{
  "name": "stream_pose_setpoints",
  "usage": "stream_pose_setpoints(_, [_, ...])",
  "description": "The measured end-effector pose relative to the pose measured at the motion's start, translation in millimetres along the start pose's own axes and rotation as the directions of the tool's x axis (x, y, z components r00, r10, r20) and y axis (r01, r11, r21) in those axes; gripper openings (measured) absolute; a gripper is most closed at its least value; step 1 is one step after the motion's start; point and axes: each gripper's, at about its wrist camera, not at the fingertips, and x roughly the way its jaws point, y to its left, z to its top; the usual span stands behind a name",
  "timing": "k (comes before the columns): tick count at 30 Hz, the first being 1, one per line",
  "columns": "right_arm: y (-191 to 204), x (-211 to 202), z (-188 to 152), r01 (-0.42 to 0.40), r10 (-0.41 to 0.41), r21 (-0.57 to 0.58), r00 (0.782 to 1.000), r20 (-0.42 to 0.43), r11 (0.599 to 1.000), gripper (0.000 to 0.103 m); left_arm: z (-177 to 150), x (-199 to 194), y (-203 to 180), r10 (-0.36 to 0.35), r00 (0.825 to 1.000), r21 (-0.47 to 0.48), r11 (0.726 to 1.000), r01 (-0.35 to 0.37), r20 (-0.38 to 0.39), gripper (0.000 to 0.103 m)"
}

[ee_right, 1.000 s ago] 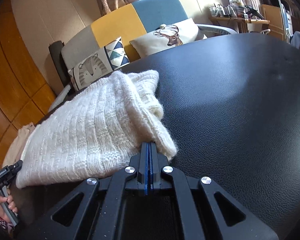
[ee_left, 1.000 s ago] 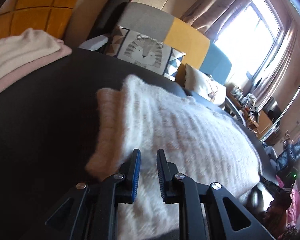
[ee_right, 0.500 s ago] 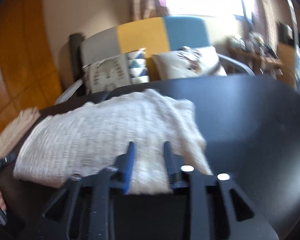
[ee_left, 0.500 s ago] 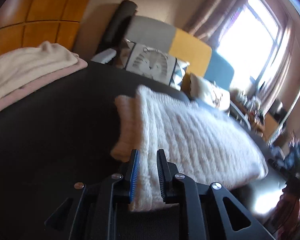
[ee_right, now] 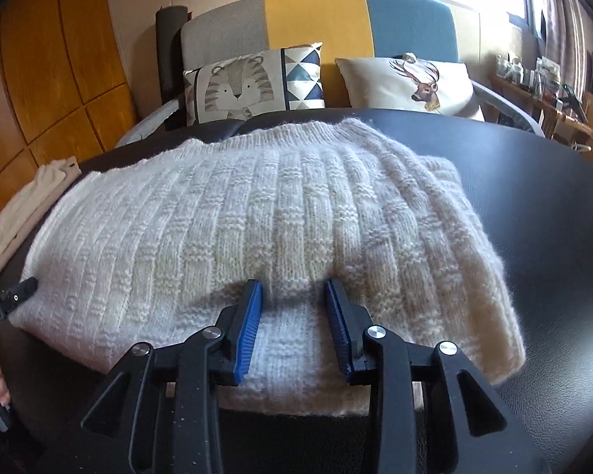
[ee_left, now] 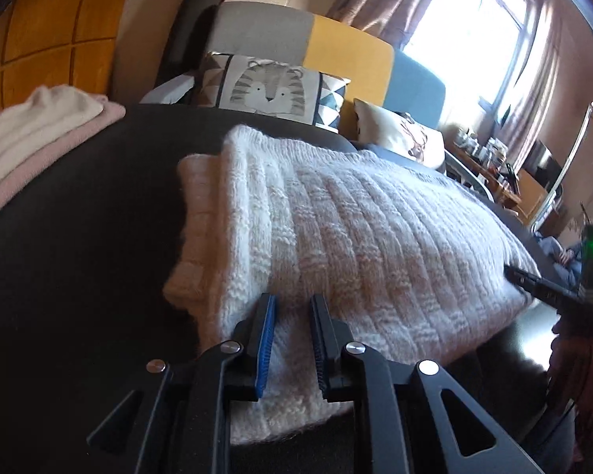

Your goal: Fold clothes

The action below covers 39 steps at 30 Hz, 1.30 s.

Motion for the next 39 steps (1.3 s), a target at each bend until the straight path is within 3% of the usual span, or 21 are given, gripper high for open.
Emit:
stream_pose_setpoints(9, [-2.5,0.3,-1.1,-0.007,0.007,0.002,1.0,0.012,1.0,0.035,-6.3,-3.9,3.2,-0.018,0.999,-0.012,1.0,0.019,0.03,0.018])
stream_pose_setpoints(18, [-6.4,0.7,-0.8,-0.017,0.017,0.021,1.0,0.01,1.0,0.035,-7.7,-5.9,-7.1,0.027,0.999,0.023,0.999,-0.028,0.032,0.018])
stream_pose_setpoints(23, [-10.8,0.8,-1.4,-0.043,0.043,0.04,0.999,0.011,0.998,0.035,16.8,-22.2,-27.0,0.021,0.994,-0.004,1.0,-0.02,0.112,0.017])
stream_pose_setpoints(25, [-7.9,0.5,-1.3,-0.033,0.033,0.028,0.999,0.008,0.999,0.036,41.8,-17.5,-36.7,0.021,0.991,-0.013,1.0,-0.019,0.134,0.017])
stream_pose_setpoints(29, [-8.0,-4.3,2.9,-0.052,0.052,0.024,0.999,-0.003,0.998,0.038,90.1,17.3,-52.4,0.107,0.992,0.029,0.994,-0.109,0.065,0.017])
stream_pose_setpoints(34, [-25.8,-25.6,32.3,-0.073,0.066,0.067,0.992,0.106,0.995,0.038,91.2,39.7,-44.5,0.125,0.992,0.028,0.992,-0.126,0.03,0.017])
stream_pose_setpoints(39, [-33.5,14.9,77.2,0.051,-0.052,0.018,0.998,0.021,0.999,0.038,87.5,60.6,-35.2,0.137,0.991,0.029,0.99,-0.137,0.002,0.02])
